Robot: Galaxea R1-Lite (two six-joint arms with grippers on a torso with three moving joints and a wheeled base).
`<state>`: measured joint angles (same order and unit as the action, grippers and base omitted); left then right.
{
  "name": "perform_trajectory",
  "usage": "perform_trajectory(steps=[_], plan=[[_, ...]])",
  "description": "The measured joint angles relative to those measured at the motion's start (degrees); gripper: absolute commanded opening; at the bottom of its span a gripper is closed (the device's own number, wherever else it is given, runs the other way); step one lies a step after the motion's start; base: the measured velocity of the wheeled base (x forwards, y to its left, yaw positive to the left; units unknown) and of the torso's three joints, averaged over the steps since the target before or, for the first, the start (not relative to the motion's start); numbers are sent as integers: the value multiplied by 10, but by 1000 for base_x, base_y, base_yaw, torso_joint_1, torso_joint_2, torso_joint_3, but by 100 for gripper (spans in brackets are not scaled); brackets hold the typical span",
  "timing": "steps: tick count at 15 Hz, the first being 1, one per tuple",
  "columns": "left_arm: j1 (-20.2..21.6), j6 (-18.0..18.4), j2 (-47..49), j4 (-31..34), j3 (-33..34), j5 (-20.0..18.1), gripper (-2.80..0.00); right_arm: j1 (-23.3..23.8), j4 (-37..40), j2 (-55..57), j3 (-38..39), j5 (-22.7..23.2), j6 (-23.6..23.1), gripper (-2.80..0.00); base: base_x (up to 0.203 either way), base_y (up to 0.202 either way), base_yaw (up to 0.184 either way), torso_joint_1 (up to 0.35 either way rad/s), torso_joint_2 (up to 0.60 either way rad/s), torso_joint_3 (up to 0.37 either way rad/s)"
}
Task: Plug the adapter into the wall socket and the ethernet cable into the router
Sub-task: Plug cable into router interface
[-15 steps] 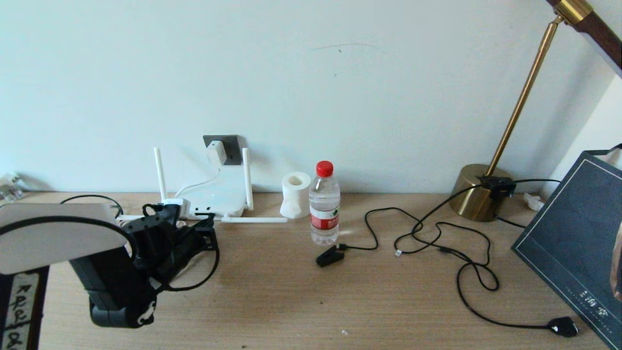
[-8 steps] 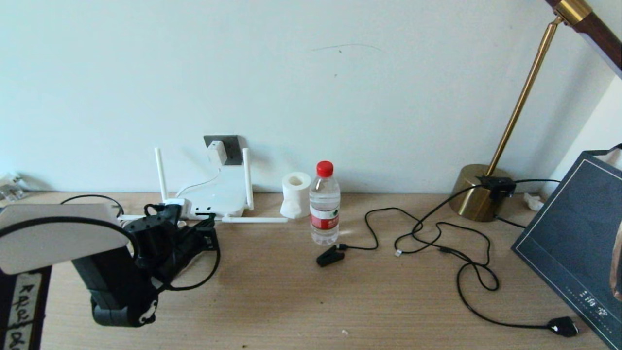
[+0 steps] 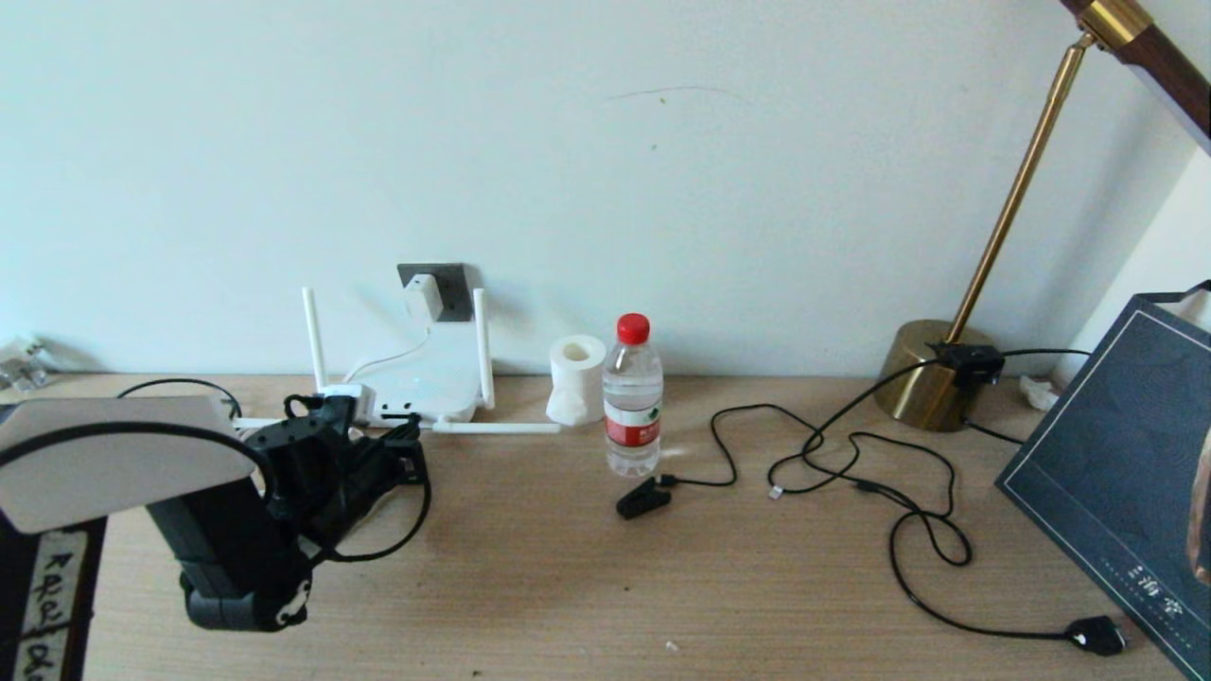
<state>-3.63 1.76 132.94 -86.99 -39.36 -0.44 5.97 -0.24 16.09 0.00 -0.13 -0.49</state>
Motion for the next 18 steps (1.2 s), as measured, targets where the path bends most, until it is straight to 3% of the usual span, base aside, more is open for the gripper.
perform_trajectory(steps=[18], plan=[[-9,-29,-29,-2,57,-7,-280,0,0,0,0,0,0,-280,0,0,0,0,0,0]])
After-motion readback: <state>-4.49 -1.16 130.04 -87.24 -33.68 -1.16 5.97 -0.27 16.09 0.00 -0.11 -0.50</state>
